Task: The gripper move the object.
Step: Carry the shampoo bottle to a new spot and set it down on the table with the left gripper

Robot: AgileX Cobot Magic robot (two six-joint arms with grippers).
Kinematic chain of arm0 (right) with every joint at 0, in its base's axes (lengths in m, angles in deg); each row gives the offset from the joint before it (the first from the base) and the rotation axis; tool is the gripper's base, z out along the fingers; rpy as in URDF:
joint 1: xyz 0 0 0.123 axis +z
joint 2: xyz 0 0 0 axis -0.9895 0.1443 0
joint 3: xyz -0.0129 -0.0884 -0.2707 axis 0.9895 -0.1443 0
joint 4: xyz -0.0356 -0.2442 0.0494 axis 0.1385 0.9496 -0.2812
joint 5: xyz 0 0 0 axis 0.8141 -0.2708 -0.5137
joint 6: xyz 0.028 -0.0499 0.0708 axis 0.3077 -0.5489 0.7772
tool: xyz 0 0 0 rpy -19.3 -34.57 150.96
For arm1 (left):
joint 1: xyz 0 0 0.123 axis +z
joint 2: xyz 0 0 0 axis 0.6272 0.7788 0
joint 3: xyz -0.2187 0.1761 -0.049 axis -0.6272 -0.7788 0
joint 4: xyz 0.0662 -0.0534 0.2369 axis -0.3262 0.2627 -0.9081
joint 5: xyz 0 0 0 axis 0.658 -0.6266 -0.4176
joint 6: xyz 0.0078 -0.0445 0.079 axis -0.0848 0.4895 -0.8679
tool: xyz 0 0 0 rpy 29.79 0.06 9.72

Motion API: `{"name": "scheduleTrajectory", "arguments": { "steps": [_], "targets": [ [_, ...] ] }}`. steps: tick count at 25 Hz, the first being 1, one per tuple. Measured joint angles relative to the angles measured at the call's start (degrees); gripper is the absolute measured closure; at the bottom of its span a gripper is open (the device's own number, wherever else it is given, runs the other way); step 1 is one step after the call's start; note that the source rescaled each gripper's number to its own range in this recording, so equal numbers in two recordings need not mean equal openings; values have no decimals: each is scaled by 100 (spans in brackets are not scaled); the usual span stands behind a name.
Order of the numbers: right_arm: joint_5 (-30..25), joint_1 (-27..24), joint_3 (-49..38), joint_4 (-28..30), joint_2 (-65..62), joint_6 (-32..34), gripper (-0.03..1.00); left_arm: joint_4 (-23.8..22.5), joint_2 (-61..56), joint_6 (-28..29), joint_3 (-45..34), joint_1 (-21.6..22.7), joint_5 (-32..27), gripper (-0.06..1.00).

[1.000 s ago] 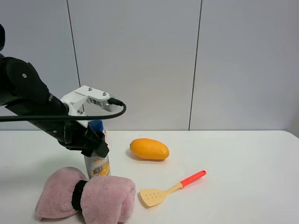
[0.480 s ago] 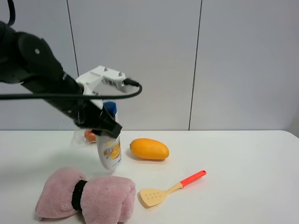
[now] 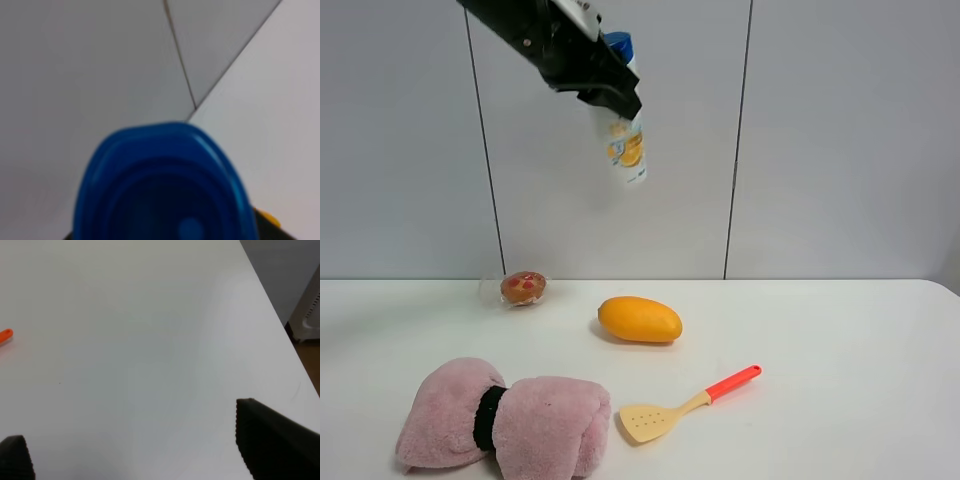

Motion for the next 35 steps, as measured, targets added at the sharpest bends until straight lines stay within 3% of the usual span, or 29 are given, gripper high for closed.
{"name": "scheduleTrajectory", "arguments": {
  "steps": [2,3,5,11,22,35],
  "targets": [
    [0,0,0,0,0,0,-3,112,347,-128,649,-84,-433,92],
    [0,0,0,0,0,0,-3,274,728,-164,1355,-189,-811,92],
    [0,0,0,0,0,0,-3,420,1171,-185,1970,-298,-1037,92],
    [0,0,0,0,0,0,-3,794,2347,-203,3316,-647,-1208,92],
    [0,0,0,0,0,0,-3,791,3552,-203,3499,-823,-1208,92],
    [0,0,0,0,0,0,-3,734,3953,-547,3511,-739,-1286,92]
  ]
}}
